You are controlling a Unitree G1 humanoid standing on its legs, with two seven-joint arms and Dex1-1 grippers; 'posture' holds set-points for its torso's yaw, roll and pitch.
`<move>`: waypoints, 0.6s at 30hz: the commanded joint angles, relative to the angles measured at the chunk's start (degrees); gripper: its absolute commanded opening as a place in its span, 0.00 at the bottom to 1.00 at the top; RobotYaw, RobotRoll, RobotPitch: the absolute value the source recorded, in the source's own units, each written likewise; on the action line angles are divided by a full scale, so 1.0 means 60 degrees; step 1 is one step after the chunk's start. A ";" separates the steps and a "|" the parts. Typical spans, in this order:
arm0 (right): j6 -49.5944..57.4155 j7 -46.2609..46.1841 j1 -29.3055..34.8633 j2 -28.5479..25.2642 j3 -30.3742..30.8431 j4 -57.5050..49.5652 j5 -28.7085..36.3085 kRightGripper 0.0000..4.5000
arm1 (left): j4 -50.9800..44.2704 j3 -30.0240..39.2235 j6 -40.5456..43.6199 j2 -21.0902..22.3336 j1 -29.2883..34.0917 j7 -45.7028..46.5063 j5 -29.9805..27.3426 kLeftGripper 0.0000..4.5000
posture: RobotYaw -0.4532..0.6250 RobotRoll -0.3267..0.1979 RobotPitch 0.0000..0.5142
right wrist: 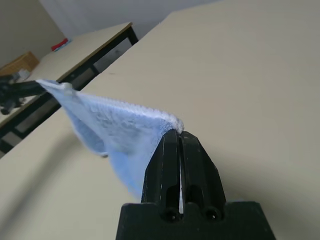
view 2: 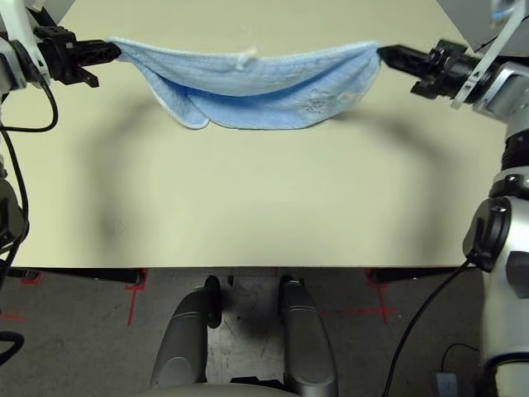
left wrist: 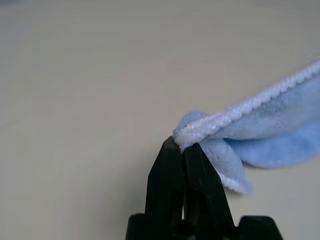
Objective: Fold the towel and set it aside.
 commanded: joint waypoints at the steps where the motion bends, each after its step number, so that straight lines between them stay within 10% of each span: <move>1: -0.0573 -0.0355 -0.0249 0.0167 0.0520 0.0701 -0.0701 0.00 | 0.0865 -0.0066 -0.0268 0.0156 -0.0148 0.0474 0.0411 0.01 | 0.37 0.62 0.53; 11: -0.7851 -0.4436 -0.1744 0.1699 -0.0777 0.2337 -0.0929 0.00 | 0.1508 0.2012 -0.4814 -0.0804 -0.0613 0.5870 -0.0521 0.01 | 0.38 0.62 0.53; 18: -0.7473 -0.2934 -0.1095 0.1492 -0.0880 0.2514 -0.0807 0.00 | 0.1550 0.1471 -0.4774 -0.0802 0.0220 0.3718 0.0034 0.01 | 0.36 0.62 0.54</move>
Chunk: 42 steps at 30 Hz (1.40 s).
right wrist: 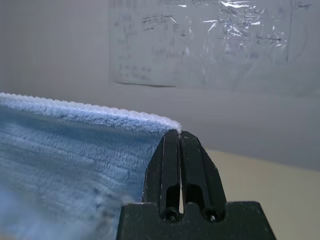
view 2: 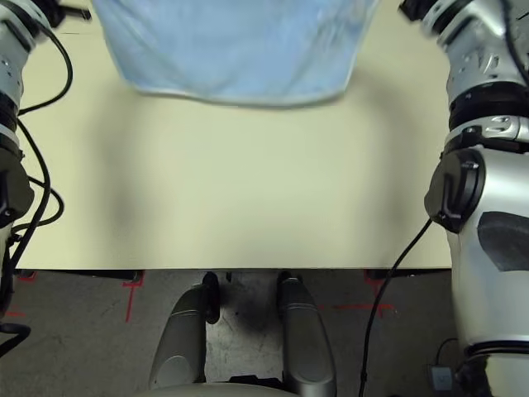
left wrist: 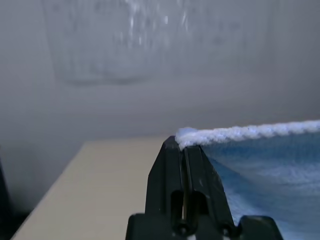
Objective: Fold the towel and set it aside.
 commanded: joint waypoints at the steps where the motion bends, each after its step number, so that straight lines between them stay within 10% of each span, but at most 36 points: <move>1: 0.0874 0.1087 0.0920 -0.0504 0.0392 0.0219 -0.0373 0.00 | 0.0245 -0.1328 0.1113 0.0462 0.1156 -0.1802 0.1224 0.01 | 0.37 0.62 0.54; 11: 0.2272 0.5180 0.3554 -0.1234 0.2919 -0.1145 -0.1997 0.00 | -0.0538 -0.4211 0.3018 0.1669 0.2886 -0.6455 0.3272 0.01 | 0.37 0.62 0.53; 26: 0.2635 0.6893 0.4197 -0.2229 0.4407 -0.2261 -0.3175 0.00 | -0.1423 -0.5149 0.3214 0.2396 0.3254 -1.0507 0.3597 0.01 | 0.36 0.62 0.52; 42: 0.1855 0.8065 0.4215 -0.2977 0.5111 -0.2896 -0.3018 0.00 | -0.4734 -0.9022 0.4373 0.4744 0.3805 -1.0697 -0.0394 0.01 | 0.37 0.62 0.52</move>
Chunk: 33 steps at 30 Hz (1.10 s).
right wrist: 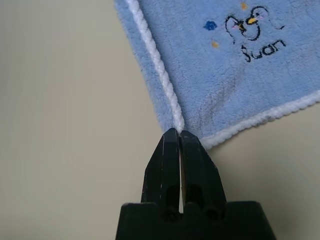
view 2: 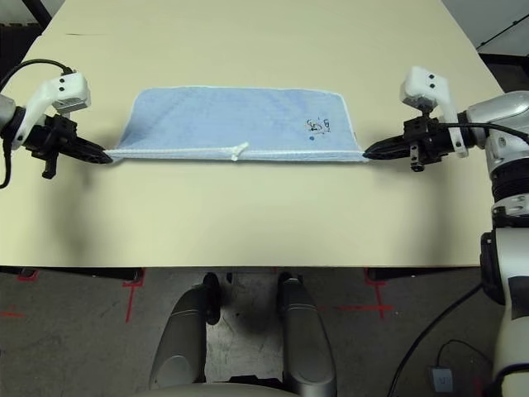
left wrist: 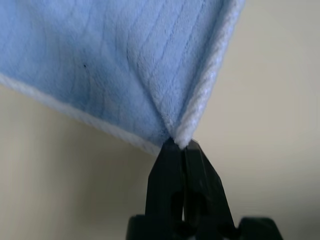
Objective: Fold the towel and set it aside.
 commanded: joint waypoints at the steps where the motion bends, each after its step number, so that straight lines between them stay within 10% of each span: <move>1: -0.0172 0.0049 0.0220 -0.0527 0.0496 -0.0322 0.0034 0.00 | -0.0788 -0.1081 0.0418 0.0912 0.0180 -0.0069 -0.0854 0.01 | 0.37 0.62 0.52; 12: 0.0641 0.0049 0.0807 -0.1772 0.2485 -0.2162 0.1729 0.00 | -0.2520 -0.2695 0.1266 0.2121 0.0017 -0.0069 -0.2545 0.01 | 0.37 0.62 0.51; 20: 0.1777 0.0049 0.1109 -0.2545 0.3085 -0.3495 0.2897 0.00 | -0.1359 -0.2723 0.0458 0.1555 -0.0261 -0.0069 -0.1866 0.01 | 0.37 0.62 0.51; 33: 0.0441 0.0049 -0.0228 -0.1608 0.2465 -0.1012 0.1372 0.00 | 0.1419 -0.1595 -0.0127 -0.0162 -0.1935 -0.0069 -0.0671 0.01 | 0.37 0.62 0.50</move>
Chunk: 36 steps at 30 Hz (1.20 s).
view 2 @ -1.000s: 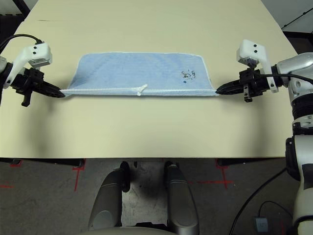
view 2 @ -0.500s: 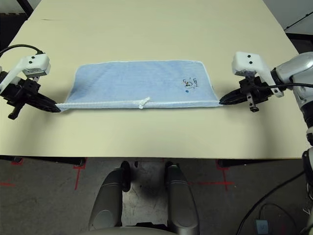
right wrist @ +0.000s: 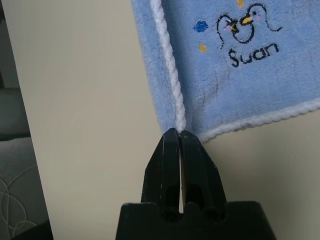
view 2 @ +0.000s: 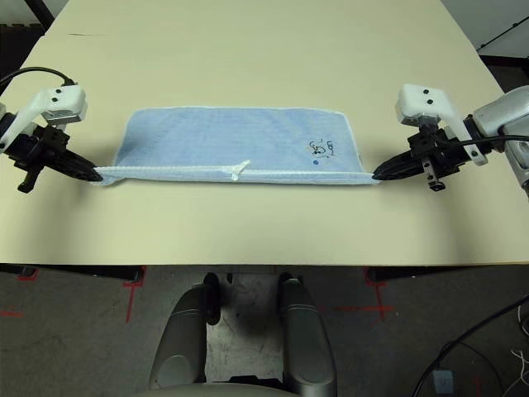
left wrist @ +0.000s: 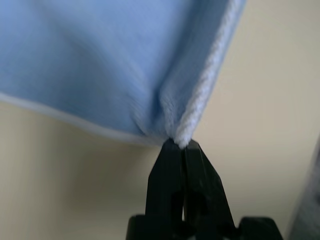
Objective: Fold the towel and set it aside.
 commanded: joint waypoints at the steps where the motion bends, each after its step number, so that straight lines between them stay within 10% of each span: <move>1: -0.0493 0.0035 -0.0415 0.0143 -0.0416 0.1053 -0.0670 0.00 | 0.1285 0.0705 -0.0407 -0.0396 -0.0505 -0.0070 0.0917 0.01 | 0.37 0.62 0.50; 18: -0.2998 -0.4151 -0.1826 0.1939 -0.1718 0.4278 -0.2747 0.00 | 0.3771 0.3136 -0.1673 -0.1817 -0.1076 0.1644 0.3851 0.01 | 0.36 0.62 0.50; 36: -0.2671 -0.5873 -0.1955 0.2635 -0.1951 0.4524 -0.3788 0.00 | 0.4133 0.4448 -0.1949 -0.2584 -0.0749 0.3542 0.4689 0.01 | 0.36 0.62 0.50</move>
